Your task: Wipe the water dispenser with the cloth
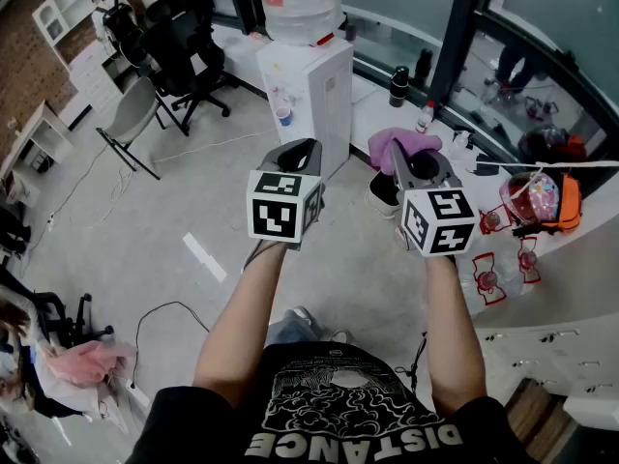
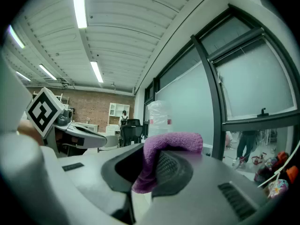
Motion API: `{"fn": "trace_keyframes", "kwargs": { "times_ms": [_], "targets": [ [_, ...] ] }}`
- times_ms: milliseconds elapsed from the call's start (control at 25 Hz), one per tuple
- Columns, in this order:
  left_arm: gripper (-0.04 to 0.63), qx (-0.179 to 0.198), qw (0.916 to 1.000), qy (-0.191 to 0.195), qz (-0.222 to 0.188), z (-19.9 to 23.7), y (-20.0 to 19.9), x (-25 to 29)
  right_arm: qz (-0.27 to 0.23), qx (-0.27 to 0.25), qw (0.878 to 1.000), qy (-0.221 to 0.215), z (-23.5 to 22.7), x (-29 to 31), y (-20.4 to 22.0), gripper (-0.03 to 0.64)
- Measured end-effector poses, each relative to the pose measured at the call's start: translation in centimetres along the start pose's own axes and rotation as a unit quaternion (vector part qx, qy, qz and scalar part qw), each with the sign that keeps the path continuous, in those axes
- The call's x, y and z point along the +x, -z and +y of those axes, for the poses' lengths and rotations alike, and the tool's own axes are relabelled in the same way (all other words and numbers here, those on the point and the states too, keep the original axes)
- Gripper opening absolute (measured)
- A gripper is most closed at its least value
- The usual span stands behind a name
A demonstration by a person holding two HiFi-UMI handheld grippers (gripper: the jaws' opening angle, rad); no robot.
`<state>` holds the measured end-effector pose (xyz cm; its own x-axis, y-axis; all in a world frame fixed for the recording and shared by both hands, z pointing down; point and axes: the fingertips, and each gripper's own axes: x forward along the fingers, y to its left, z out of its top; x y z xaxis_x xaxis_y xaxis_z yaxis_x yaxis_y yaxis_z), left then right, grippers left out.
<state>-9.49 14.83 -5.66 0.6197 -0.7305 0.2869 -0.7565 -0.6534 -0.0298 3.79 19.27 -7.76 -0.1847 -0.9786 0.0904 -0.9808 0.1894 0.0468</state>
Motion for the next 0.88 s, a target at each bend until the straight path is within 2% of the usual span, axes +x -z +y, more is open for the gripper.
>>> {"fn": "trace_keyframes", "kwargs": {
  "times_ms": [440,880],
  "targets": [
    [0.032,0.000,1.0000,0.006,-0.003,1.3,-0.1,3.9,0.011,0.001,1.000,-0.001,-1.6,3.6,1.4,0.046],
    [0.032,-0.015,0.9998,0.011,0.005,8.1,-0.8,14.1,0.029,-0.007,1.000,-0.004,-4.8,15.5,2.1,0.046]
  ]
}}
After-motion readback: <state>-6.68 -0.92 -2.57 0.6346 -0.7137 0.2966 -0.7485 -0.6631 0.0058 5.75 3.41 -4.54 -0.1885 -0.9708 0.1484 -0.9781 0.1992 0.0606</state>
